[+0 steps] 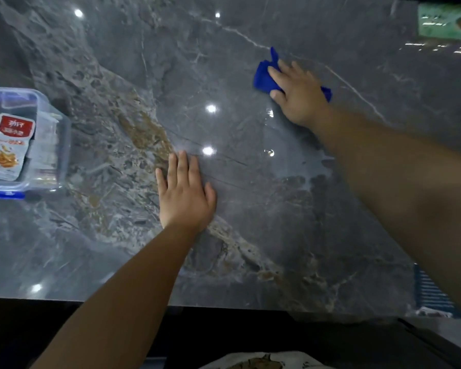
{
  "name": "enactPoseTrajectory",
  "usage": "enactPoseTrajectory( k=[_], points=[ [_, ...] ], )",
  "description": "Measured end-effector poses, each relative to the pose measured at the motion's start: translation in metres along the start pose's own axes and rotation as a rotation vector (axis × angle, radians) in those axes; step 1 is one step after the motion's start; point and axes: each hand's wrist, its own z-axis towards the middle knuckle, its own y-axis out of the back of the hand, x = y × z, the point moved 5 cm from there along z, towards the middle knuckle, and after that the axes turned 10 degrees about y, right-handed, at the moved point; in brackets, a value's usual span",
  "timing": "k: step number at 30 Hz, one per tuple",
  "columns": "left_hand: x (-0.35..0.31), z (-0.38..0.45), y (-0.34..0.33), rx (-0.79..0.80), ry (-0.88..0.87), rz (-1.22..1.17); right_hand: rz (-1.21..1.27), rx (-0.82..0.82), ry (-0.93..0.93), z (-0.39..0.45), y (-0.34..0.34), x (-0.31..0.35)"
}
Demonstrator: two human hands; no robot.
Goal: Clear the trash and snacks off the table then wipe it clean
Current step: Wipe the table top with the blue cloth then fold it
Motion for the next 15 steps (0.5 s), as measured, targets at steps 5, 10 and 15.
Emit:
enactPoseTrajectory(
  k=[5,10,15],
  points=[
    [-0.001,-0.001,0.000,-0.004,0.003,0.001,-0.083,0.053,0.073,-0.017,-0.013,0.006],
    [-0.001,0.000,0.001,0.015,0.006,0.016,-0.142,0.068,0.163,-0.083,-0.027,0.046],
    [-0.002,-0.001,0.002,0.030,0.006,0.016,-0.116,0.123,0.176,-0.157,-0.048,0.088]
  ],
)
